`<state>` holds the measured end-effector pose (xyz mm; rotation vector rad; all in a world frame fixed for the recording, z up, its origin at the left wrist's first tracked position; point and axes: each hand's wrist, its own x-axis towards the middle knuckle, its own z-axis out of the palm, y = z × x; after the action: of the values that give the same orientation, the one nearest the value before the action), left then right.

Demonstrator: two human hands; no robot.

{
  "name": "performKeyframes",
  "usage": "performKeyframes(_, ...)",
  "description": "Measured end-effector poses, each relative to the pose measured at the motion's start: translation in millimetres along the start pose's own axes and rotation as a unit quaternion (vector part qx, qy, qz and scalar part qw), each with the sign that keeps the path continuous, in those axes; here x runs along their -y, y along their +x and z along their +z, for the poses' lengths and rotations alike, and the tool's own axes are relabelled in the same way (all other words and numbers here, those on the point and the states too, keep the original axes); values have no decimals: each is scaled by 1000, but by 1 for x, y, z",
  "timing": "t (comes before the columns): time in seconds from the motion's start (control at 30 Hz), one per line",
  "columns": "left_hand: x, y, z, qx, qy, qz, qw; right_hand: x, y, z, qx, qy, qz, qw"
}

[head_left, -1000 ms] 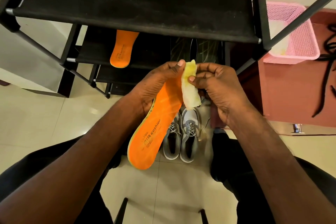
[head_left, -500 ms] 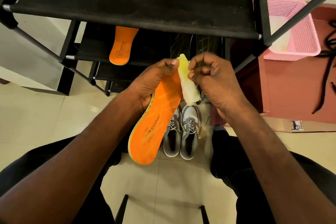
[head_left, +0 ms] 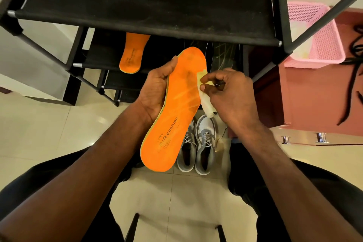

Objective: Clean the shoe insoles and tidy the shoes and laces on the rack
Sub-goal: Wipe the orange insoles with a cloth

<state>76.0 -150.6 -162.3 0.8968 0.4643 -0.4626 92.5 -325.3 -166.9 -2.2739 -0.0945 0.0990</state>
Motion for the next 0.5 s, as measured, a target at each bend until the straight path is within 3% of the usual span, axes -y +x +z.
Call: performKeyframes(0.5, 21, 0, 10, 7, -23, 16, 1000, 0, -3, -1, -56, -83, -21, 995)
